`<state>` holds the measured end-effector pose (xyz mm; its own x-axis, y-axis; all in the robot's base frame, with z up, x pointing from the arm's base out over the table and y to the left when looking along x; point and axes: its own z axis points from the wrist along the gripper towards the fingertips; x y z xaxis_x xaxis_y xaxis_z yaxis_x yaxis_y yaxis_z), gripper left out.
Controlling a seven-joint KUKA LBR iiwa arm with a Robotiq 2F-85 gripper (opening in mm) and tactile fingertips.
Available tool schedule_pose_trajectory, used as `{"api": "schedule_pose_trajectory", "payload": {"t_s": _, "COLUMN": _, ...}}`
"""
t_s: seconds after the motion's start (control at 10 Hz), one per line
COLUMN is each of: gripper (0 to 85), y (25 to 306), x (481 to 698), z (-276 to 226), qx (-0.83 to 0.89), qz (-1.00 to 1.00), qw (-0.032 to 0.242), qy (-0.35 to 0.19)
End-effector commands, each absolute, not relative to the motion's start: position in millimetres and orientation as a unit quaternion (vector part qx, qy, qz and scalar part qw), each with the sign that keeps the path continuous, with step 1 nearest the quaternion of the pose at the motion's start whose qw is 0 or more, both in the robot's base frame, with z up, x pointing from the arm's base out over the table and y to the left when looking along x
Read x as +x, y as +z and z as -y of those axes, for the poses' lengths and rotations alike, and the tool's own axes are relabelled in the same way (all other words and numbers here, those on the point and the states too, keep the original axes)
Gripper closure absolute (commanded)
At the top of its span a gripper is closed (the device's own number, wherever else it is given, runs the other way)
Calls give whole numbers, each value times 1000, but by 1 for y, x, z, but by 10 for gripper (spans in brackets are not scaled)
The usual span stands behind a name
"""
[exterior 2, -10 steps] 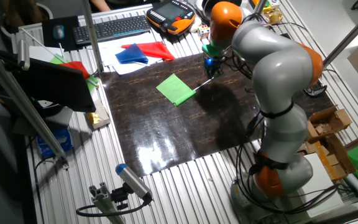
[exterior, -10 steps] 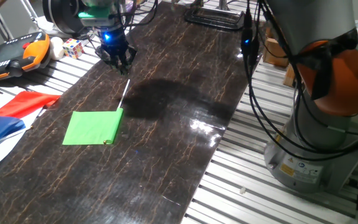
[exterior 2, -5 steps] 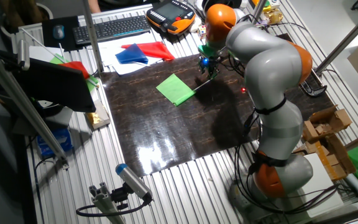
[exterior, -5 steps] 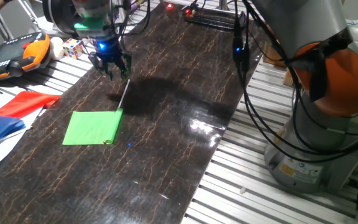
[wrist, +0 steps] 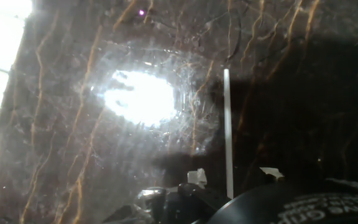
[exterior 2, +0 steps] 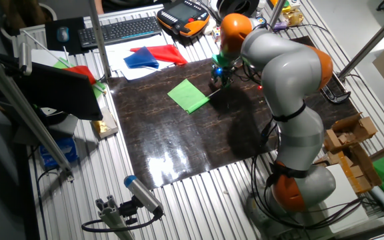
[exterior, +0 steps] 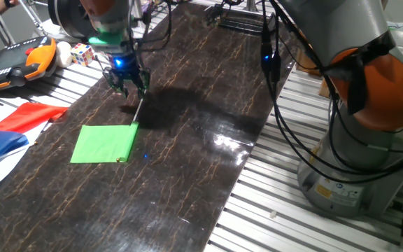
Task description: Wave the flag
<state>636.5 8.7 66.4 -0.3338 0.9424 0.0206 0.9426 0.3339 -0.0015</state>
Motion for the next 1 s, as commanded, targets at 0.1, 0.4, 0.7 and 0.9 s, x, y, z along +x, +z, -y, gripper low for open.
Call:
{"api": "schedule_pose_trajectory", "payload": {"t_s": 0.1, "gripper": 357, "y": 56, "x": 638, "z": -9, "qx": -577, "qz": 816, "qw": 3, "qy": -10}}
{"api": "schedule_pose_trajectory", "payload": {"t_s": 0.4, "gripper": 350, "y": 38, "x": 631, "z": -4, "qx": -574, "qz": 819, "qw": -7, "qy": -18}}
{"api": "schedule_pose_trajectory", "payload": {"t_s": 0.7, "gripper": 360, "y": 36, "x": 630, "z": -5, "qx": -579, "qz": 815, "qw": -10, "qy": -16}}
{"api": "schedule_pose_trajectory", "payload": {"t_s": 0.9, "gripper": 373, "y": 33, "x": 630, "z": -4, "qx": -582, "qz": 813, "qw": -16, "qy": -11}}
